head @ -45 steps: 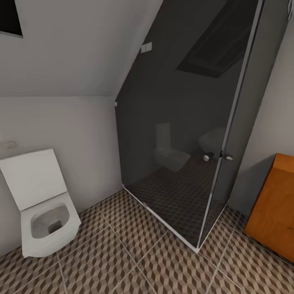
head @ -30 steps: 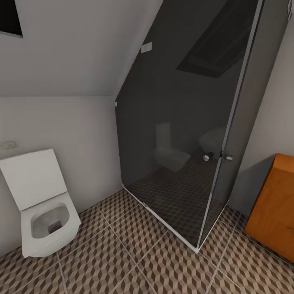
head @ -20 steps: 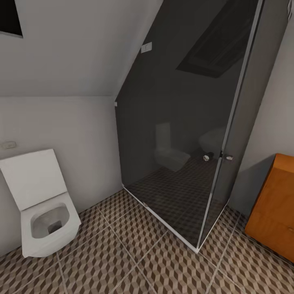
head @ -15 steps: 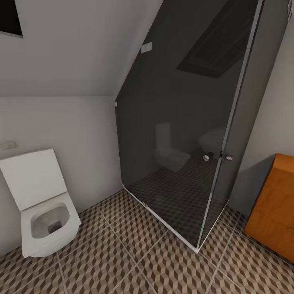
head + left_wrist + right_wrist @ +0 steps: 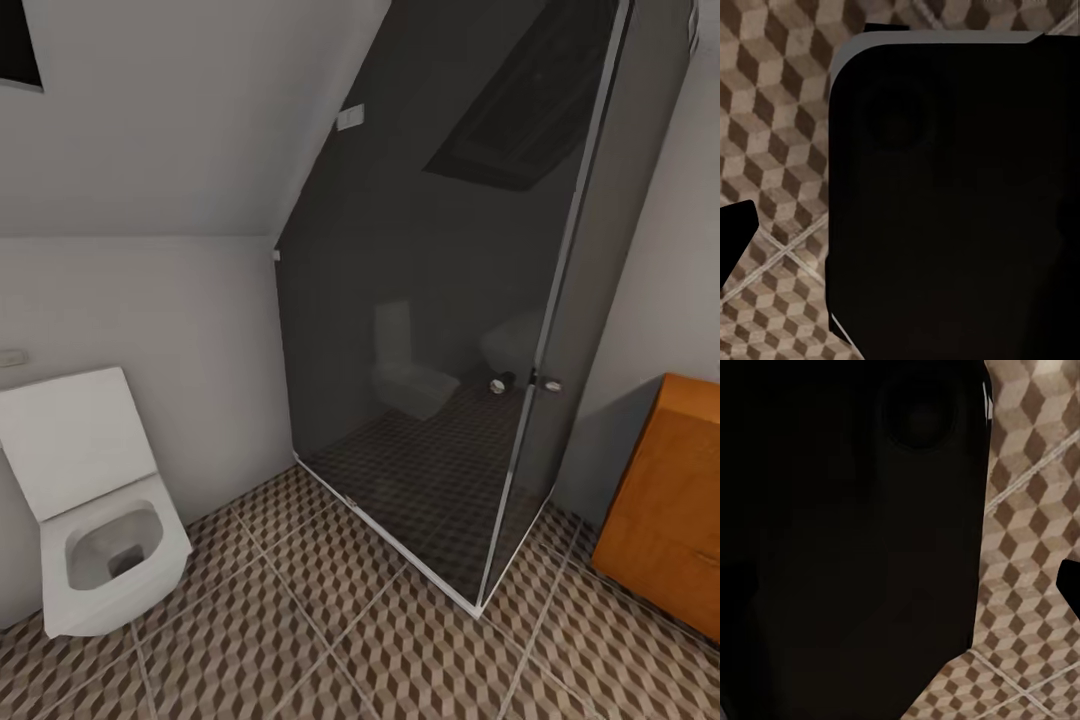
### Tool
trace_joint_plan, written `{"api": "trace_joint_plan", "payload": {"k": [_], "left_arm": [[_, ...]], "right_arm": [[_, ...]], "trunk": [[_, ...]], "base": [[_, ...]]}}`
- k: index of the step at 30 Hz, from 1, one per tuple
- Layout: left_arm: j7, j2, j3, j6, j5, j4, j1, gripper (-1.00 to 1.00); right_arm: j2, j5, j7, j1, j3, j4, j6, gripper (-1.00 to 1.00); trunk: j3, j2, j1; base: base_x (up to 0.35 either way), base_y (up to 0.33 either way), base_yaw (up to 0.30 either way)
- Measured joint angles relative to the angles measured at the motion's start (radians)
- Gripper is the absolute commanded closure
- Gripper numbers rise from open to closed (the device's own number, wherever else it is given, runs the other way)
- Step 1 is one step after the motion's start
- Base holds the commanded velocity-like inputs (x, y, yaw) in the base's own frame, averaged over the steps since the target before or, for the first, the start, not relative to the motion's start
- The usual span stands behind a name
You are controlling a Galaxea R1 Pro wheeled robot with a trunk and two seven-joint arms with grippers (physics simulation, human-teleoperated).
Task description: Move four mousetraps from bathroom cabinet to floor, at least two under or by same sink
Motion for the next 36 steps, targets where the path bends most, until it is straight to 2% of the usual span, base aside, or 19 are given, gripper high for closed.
{"api": "trace_joint_plan", "payload": {"k": [36], "left_arm": [[0.000, -0.005, -0.002, -0.001, -0.002, -0.002, 0.000, -1.00]], "right_arm": [[0.000, -0.003, -0.003, 0.000, -0.001, 0.000, 0.000, -1.00]], "trunk": [[0.018, 0.000, 0.000]], "base": [[0.000, 0.000, -0.251]]}}
